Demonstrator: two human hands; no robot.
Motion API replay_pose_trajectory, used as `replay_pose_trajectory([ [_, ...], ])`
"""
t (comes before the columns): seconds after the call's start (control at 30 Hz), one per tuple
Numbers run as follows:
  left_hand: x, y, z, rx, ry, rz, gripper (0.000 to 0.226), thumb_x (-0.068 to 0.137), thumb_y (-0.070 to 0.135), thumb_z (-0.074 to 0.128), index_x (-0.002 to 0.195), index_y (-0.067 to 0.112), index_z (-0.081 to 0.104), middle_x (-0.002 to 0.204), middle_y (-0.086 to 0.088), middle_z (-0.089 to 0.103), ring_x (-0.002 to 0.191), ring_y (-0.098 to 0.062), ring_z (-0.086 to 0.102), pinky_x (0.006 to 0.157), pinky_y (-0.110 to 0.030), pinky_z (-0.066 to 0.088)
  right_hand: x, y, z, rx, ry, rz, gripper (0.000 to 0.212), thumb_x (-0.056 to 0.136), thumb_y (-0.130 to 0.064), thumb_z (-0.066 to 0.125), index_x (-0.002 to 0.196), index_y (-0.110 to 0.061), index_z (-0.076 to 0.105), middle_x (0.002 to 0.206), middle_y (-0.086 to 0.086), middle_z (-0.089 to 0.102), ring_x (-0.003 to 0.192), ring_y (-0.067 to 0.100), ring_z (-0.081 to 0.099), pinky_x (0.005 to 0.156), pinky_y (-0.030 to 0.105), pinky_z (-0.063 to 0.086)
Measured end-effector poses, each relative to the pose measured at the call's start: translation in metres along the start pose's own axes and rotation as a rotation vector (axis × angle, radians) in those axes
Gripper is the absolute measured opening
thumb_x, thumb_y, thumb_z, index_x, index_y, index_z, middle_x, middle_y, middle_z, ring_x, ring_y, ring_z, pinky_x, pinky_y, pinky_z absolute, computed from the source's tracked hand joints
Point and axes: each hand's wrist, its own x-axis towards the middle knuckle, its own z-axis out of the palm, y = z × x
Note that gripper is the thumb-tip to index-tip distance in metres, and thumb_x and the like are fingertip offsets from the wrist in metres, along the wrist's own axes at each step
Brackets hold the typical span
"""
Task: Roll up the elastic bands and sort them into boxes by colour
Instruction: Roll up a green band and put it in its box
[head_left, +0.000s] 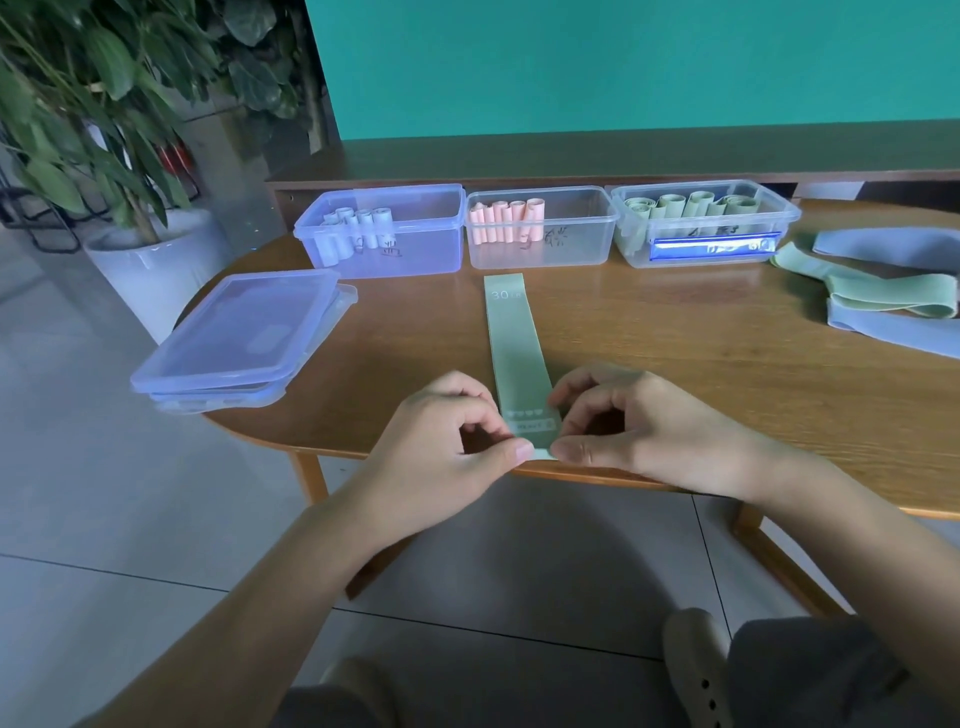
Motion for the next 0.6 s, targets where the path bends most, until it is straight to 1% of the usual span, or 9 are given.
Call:
replay_pose_trajectory([
  [0.1, 0.0016, 0.0015, -0.0011, -0.011, 0.003, -0.008, 0.012, 0.082, 0.039, 0.075, 0.082, 0.028, 0.072, 0.098, 0.017, 0.057, 0.094, -0.004, 0.057, 0.073, -0.007, 0.041, 0.0039, 0.0023, -0.0037, 0.001, -0.01, 0.055, 0.02, 0.081, -0.044, 0.079, 0.076, -0.026, 0.076, 0.116, -0.029, 0.056, 0.103, -0.002, 0.057, 0.08, 0.014, 0.043],
  [0.17, 0.0021, 0.0022, -0.0025, -0.032, 0.006, -0.005, 0.006, 0.083, 0.032, 0.077, 0.082, 0.031, 0.071, 0.097, 0.017, 0.058, 0.093, -0.006, 0.055, 0.072, -0.007, 0.039, 0.0054, 0.0018, -0.0044, 0.017, -0.016, 0.059, 0.018, 0.081, -0.043, 0.08, 0.077, -0.026, 0.075, 0.116, -0.029, 0.055, 0.1, -0.002, 0.057, 0.078, 0.014, 0.041],
  [0.23, 0.0025, 0.0016, -0.0029, -0.059, -0.009, 0.017, 0.009, 0.084, 0.024, 0.077, 0.084, 0.032, 0.072, 0.095, 0.017, 0.06, 0.091, -0.007, 0.055, 0.07, -0.007, 0.037, 0.0056, -0.0001, -0.0042, 0.045, -0.008, 0.022, 0.01, 0.081, -0.035, 0.083, 0.08, -0.028, 0.075, 0.116, -0.021, 0.057, 0.099, -0.004, 0.056, 0.08, 0.012, 0.039],
  [0.3, 0.0028, 0.0, -0.002, -0.076, -0.043, 0.054, 0.011, 0.086, 0.02, 0.075, 0.087, 0.031, 0.075, 0.092, 0.016, 0.063, 0.088, -0.008, 0.058, 0.07, -0.009, 0.04, 0.004, -0.0026, -0.0039, 0.069, -0.012, -0.043, 0.008, 0.081, -0.028, 0.083, 0.085, -0.029, 0.076, 0.117, -0.014, 0.059, 0.106, -0.006, 0.054, 0.086, 0.008, 0.037],
  [0.33, 0.0028, -0.0011, -0.0014, -0.072, -0.056, 0.07, 0.011, 0.087, 0.019, 0.075, 0.088, 0.03, 0.076, 0.09, 0.014, 0.064, 0.087, -0.009, 0.059, 0.07, -0.012, 0.043, 0.003, -0.0036, -0.0038, 0.073, -0.023, -0.074, 0.008, 0.082, -0.028, 0.081, 0.088, -0.03, 0.077, 0.117, -0.013, 0.059, 0.11, -0.004, 0.054, 0.09, 0.007, 0.037],
  [0.43, 0.0022, -0.0035, -0.0004, -0.028, -0.068, 0.093, 0.007, 0.088, 0.024, 0.074, 0.091, 0.029, 0.077, 0.089, 0.015, 0.065, 0.088, -0.01, 0.061, 0.069, -0.019, 0.048, 0.0003, -0.0028, -0.0024, 0.043, -0.041, -0.174, 0.008, 0.086, -0.03, 0.076, 0.094, -0.03, 0.078, 0.111, -0.011, 0.063, 0.111, 0.006, 0.057, 0.091, 0.01, 0.038],
  [0.53, 0.0012, -0.0027, -0.001, -0.03, -0.061, 0.083, 0.005, 0.083, 0.032, 0.077, 0.088, 0.033, 0.076, 0.089, 0.016, 0.065, 0.087, -0.011, 0.061, 0.069, -0.023, 0.05, -0.0017, -0.0013, -0.0006, -0.012, -0.02, -0.219, 0.008, 0.089, -0.029, 0.074, 0.096, -0.031, 0.078, 0.109, -0.011, 0.064, 0.11, 0.008, 0.059, 0.091, 0.013, 0.04],
  [0.6, 0.0023, -0.0025, -0.0004, -0.032, -0.046, 0.087, 0.005, 0.082, 0.032, 0.079, 0.086, 0.034, 0.076, 0.087, 0.015, 0.065, 0.085, -0.011, 0.061, 0.069, -0.025, 0.05, -0.0024, 0.0002, 0.0004, -0.046, -0.007, -0.235, 0.007, 0.089, -0.028, 0.075, 0.096, -0.03, 0.078, 0.109, -0.011, 0.063, 0.109, 0.009, 0.06, 0.091, 0.017, 0.042],
])
